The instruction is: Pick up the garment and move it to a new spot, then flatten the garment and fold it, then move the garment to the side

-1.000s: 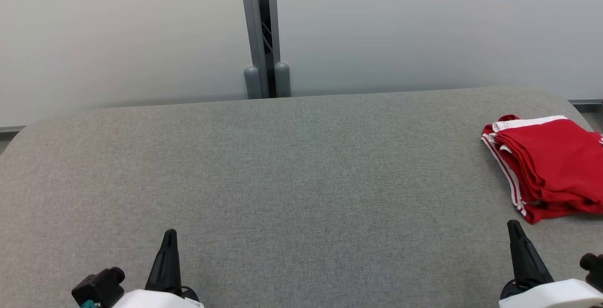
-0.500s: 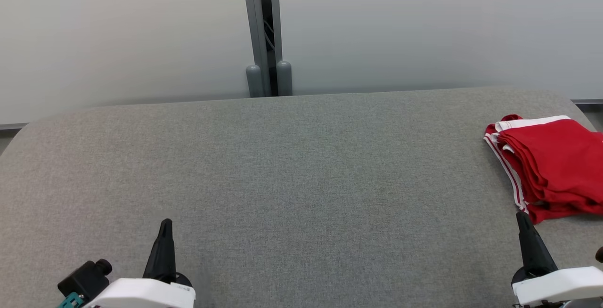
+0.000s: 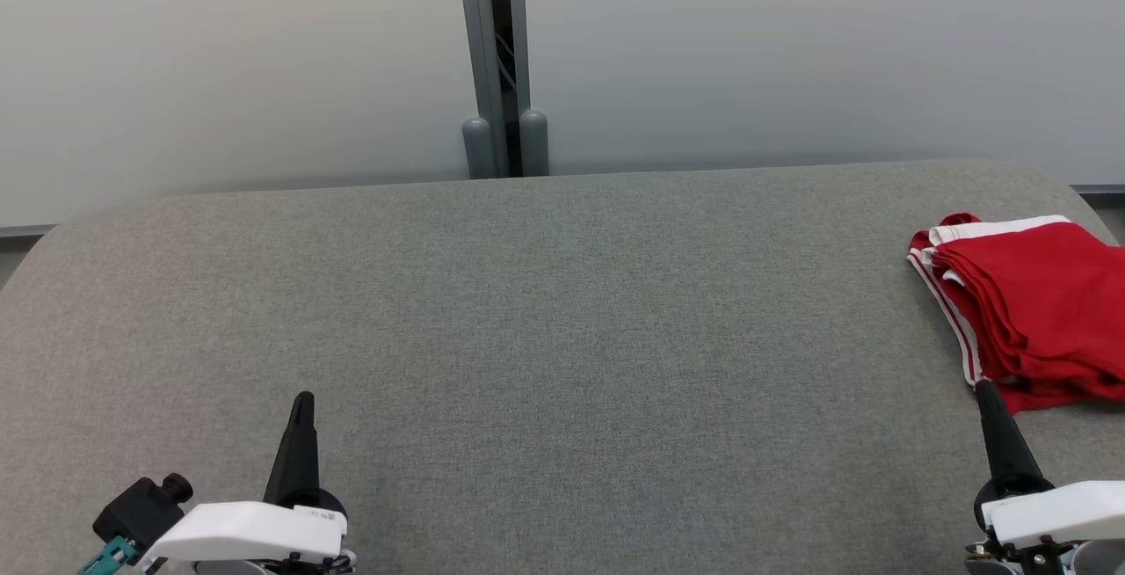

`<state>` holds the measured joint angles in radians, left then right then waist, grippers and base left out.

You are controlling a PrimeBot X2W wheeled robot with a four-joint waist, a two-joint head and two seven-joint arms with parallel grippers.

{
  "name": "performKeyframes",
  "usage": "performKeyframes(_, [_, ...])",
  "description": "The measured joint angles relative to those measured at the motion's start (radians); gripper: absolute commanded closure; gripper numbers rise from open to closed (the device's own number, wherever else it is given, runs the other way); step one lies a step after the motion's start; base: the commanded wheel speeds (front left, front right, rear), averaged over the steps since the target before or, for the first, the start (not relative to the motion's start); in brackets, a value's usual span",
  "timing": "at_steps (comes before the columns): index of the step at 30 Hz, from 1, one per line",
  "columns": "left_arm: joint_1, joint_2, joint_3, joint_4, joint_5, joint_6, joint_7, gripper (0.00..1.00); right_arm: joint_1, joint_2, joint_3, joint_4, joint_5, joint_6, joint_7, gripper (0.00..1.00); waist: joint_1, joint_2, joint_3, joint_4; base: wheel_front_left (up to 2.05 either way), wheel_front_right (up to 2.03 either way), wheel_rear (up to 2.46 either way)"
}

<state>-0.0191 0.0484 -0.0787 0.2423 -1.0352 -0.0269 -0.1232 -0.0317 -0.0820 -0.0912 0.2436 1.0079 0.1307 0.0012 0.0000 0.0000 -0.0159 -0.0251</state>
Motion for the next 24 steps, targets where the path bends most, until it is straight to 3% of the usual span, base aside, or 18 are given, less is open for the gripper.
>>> performKeyframes(24, [-0.051, 0.0, 0.023, 0.016, -0.226, -0.042, 0.044, 1.0, -0.049, 0.005, -0.052, 0.027, 0.23, 0.0, 0.082, 1.0, 0.0001, 0.0, 0.007, 0.008, 0.0, 0.0, 0.0])
